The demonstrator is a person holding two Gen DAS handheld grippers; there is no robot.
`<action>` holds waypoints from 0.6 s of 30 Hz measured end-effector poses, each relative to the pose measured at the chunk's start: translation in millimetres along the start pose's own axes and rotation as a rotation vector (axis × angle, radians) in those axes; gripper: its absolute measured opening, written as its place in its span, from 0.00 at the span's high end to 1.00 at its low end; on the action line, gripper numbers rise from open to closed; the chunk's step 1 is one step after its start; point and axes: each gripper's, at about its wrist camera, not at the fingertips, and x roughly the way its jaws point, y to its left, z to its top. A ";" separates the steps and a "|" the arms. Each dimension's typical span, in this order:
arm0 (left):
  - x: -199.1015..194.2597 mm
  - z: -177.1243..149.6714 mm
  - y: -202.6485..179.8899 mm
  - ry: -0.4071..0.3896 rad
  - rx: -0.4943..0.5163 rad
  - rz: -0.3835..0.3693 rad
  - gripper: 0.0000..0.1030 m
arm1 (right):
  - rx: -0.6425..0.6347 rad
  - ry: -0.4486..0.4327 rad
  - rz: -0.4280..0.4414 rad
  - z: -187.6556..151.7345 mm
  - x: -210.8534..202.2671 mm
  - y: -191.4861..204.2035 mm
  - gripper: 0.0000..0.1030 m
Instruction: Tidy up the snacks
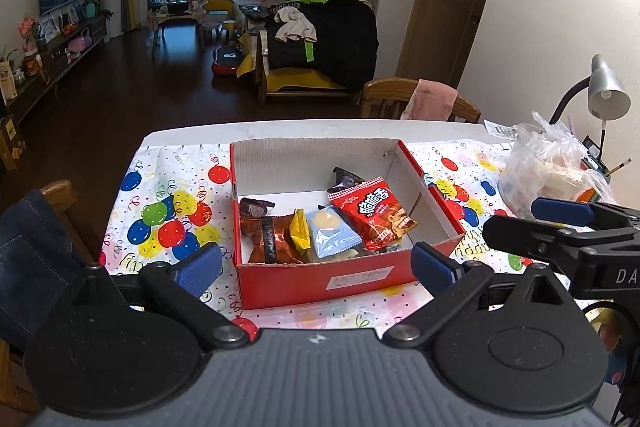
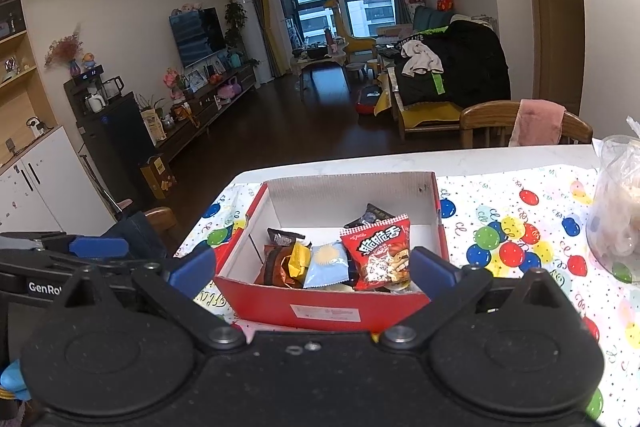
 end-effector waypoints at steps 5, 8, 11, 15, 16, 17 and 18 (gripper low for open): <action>-1.8 -2.0 0.6 -0.004 -0.007 0.005 0.01 | 0.000 -0.002 -0.004 -4.0 -2.6 -1.3 0.00; -2.5 -1.7 0.0 -0.005 -0.009 0.006 0.01 | 0.003 -0.001 -0.005 -4.7 -2.6 -1.1 0.00; -3.4 -1.4 0.1 -0.009 -0.012 0.007 0.01 | 0.003 -0.004 -0.007 -5.6 -5.1 -0.6 0.00; -4.7 -1.0 1.2 -0.009 -0.026 0.004 0.01 | 0.009 -0.002 -0.007 -6.2 -5.6 -1.0 0.00; -5.3 -1.2 1.6 -0.009 -0.030 0.002 0.01 | 0.013 -0.002 -0.007 -5.0 -6.1 -1.3 0.00; -6.0 -1.6 1.9 -0.009 -0.034 -0.001 0.01 | 0.017 -0.003 -0.005 -4.9 -7.2 -1.5 0.00; -6.7 -1.3 1.7 -0.010 -0.038 -0.002 0.01 | 0.021 -0.003 -0.003 -5.0 -8.1 -1.4 0.00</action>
